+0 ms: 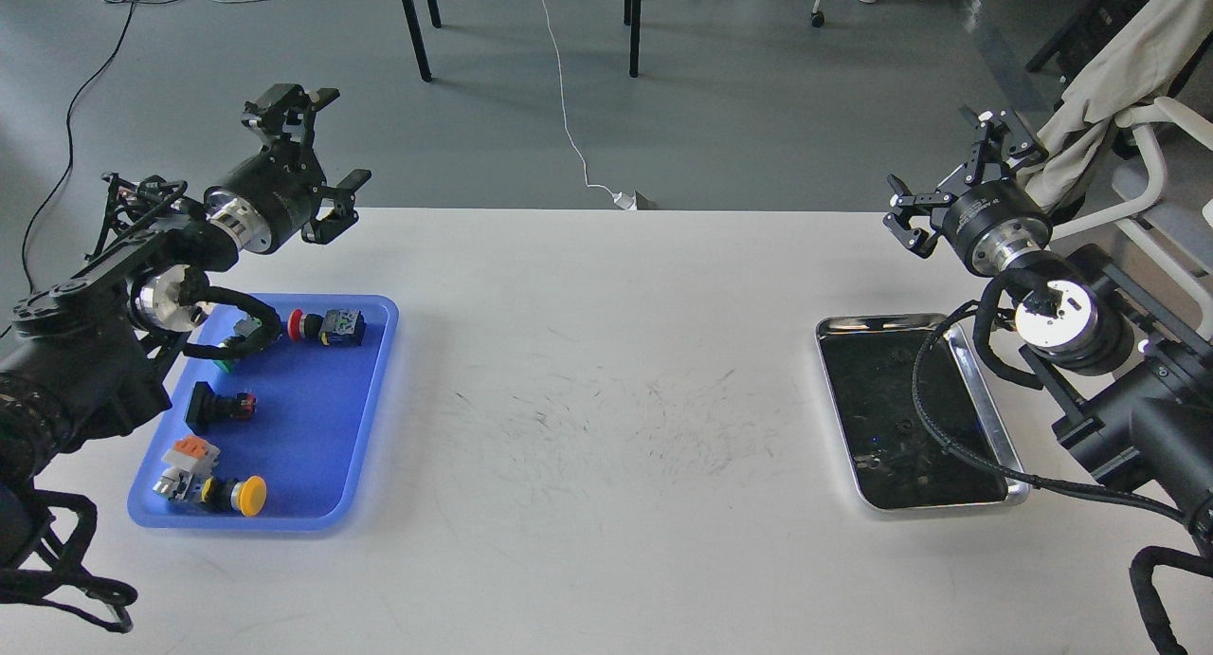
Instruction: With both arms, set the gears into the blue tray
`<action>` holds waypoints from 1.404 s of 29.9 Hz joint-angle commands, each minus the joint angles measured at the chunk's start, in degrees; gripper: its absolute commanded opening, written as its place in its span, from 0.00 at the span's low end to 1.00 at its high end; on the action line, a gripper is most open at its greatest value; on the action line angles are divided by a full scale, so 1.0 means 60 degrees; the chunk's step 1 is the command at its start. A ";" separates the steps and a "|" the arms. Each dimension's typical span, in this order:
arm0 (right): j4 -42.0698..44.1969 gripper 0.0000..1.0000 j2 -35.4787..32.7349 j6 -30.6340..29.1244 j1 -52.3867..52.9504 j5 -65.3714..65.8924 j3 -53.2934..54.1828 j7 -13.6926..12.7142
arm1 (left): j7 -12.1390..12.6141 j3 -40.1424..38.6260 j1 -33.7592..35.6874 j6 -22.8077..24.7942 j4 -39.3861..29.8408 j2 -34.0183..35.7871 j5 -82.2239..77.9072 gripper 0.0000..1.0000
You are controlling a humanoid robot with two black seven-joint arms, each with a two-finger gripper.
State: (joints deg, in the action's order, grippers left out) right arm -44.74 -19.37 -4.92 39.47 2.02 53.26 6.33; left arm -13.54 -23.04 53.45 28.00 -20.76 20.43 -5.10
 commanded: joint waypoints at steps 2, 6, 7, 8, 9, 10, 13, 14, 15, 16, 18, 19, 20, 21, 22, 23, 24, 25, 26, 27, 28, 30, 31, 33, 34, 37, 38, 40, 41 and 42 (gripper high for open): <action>0.0000 0.99 0.0006 0.0000 -0.0001 0.0001 -0.0015 0.0000 | -0.0029 0.0001 0.0013 -0.0001 0.0003 0.0008 0.0001 0.99; -0.0014 0.99 0.0006 -0.0015 -0.0015 0.0000 -0.0029 0.0000 | -0.0410 0.0031 -0.0002 -0.0001 0.0003 0.0008 -0.0028 0.99; -0.0014 0.99 0.0006 0.0000 -0.0015 0.0000 -0.0029 0.0000 | -0.0410 0.0045 0.0013 -0.0001 0.0003 -0.0021 -0.0028 0.99; -0.0014 0.99 0.0006 0.0000 -0.0001 0.0000 -0.0029 0.0000 | -0.0410 0.0016 0.0013 -0.0001 0.0003 -0.0021 -0.0014 0.99; -0.0029 0.99 -0.0009 0.0000 -0.0001 0.0000 -0.0029 -0.0015 | -0.0410 0.0016 0.0042 -0.0001 0.0003 -0.0007 -0.0014 0.99; -0.0058 0.99 -0.0023 0.0000 -0.0001 0.0000 -0.0044 -0.0030 | -0.0425 0.0016 0.0072 -0.0001 0.0032 -0.0021 -0.0014 0.99; -0.0087 0.99 -0.0053 0.0014 -0.0001 0.0000 -0.0059 -0.0088 | -0.0425 0.0118 0.0086 -0.0009 0.0047 -0.0051 -0.0072 0.99; -0.0087 0.99 -0.0053 0.0014 -0.0001 0.0000 -0.0059 -0.0088 | -0.0425 0.0133 0.0086 -0.0009 0.0047 -0.0065 -0.0072 0.99; -0.0087 0.99 -0.0053 0.0014 -0.0001 0.0000 -0.0059 -0.0088 | -0.0425 0.0133 0.0086 -0.0009 0.0047 -0.0065 -0.0072 0.99; -0.0087 0.99 -0.0053 -0.0015 -0.0001 0.0000 -0.0073 -0.0103 | -0.0425 0.0075 0.0101 -0.0001 0.0032 -0.0051 -0.0058 0.99; -0.0073 0.99 -0.0038 -0.0073 -0.0030 0.0000 -0.0088 -0.0103 | -0.0381 0.0103 0.0159 -0.0001 -0.0041 -0.0007 -0.0087 0.99; -0.0087 0.99 -0.0038 -0.0088 -0.0030 0.0000 -0.0088 -0.0103 | -0.0352 0.0147 0.0218 -0.0001 0.0017 -0.0007 -0.0087 0.99; -0.0073 0.99 -0.0009 -0.0088 -0.0030 0.0000 -0.0131 -0.0074 | -0.0308 0.0148 0.0262 -0.0001 0.0046 0.0008 -0.0058 0.99; -0.0058 0.99 0.0020 -0.0088 -0.0030 0.0000 -0.0175 -0.0059 | -0.0249 0.0061 0.0262 -0.0001 -0.0055 0.0066 -0.0043 0.99; -0.0058 0.99 0.0020 -0.0088 -0.0030 0.0000 -0.0190 -0.0059 | -0.0205 0.0060 0.0262 -0.0001 -0.0027 0.0081 -0.0029 0.99; -0.0058 0.99 0.0020 -0.0088 -0.0030 0.0000 -0.0205 -0.0059 | -0.0190 0.0045 0.0277 -0.0001 0.0075 0.0052 -0.0014 0.99; -0.0058 0.99 0.0020 -0.0088 -0.0030 0.0000 -0.0205 -0.0045 | -0.0190 0.0016 0.0277 -0.0001 0.0105 0.0066 -0.0014 0.99; -0.0073 0.99 -0.0009 -0.0088 -0.0030 0.0000 -0.0205 -0.0044 | -0.0205 0.0031 0.0277 -0.0001 0.0120 0.0052 -0.0014 0.99; -0.0087 0.99 -0.0023 -0.0103 -0.0030 0.0000 -0.0205 -0.0044 | -0.0248 0.0045 0.0277 -0.0001 0.0149 0.0052 -0.0014 0.99; -0.0131 0.99 -0.0038 -0.0103 -0.0044 0.0000 -0.0234 -0.0059 | -0.0234 0.0016 0.0262 -0.0001 0.0164 0.0052 -0.0014 0.99; -0.0146 0.99 -0.0038 -0.0059 -0.0045 0.0000 -0.0263 -0.0103 | -0.0220 0.0031 0.0262 -0.0001 0.0178 0.0037 -0.0014 0.99; -0.0161 0.99 -0.0038 0.0000 -0.0045 -0.0014 -0.0293 -0.0147 | -0.0321 0.0118 0.0248 -0.0001 0.0208 -0.0021 -0.0028 0.99; -0.0190 0.99 -0.0067 0.0000 -0.0045 -0.0014 -0.0336 -0.0147 | -0.0337 0.0133 0.0248 -0.0001 0.0208 -0.0021 -0.0028 0.99; -0.0292 0.99 -0.0155 -0.0030 -0.0045 -0.0014 -0.0352 -0.0161 | -0.0337 0.0133 0.0248 -0.0001 0.0208 -0.0021 -0.0028 0.99; -0.0351 0.99 -0.0199 -0.0015 -0.0045 -0.0014 -0.0381 -0.0147 | -0.0337 0.0148 0.0248 -0.0001 0.0208 -0.0021 -0.0028 0.99; -0.0439 0.99 -0.0229 0.0000 -0.0045 0.0000 -0.0673 -0.0132 | -0.0337 0.0148 0.0233 -0.0001 0.0193 -0.0036 -0.0043 0.99; -0.0454 0.99 -0.0243 0.0014 -0.0045 0.0000 -0.0761 -0.0147 | -0.0337 0.0148 0.0233 -0.0001 0.0193 -0.0050 -0.0043 0.99; -0.0483 0.99 -0.0287 0.0014 -0.0045 0.0000 -0.0791 -0.0147 | -0.0337 0.0148 0.0233 -0.0001 0.0193 -0.0036 -0.0028 0.99; -0.0497 0.99 -0.0331 0.0014 -0.0045 0.0000 -0.0791 -0.0147 | -0.0337 0.0162 0.0233 -0.0001 0.0193 -0.0050 -0.0043 0.99; -0.0498 0.99 -0.0360 0.0014 -0.0045 0.0000 -0.0776 -0.0147 | -0.0337 0.0148 0.0247 -0.0001 0.0193 -0.0051 -0.0043 0.99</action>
State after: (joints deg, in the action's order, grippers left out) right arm -47.51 -21.00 -4.85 39.20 2.01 48.74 5.45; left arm -15.55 -22.13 54.86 28.01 -19.58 20.17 -5.34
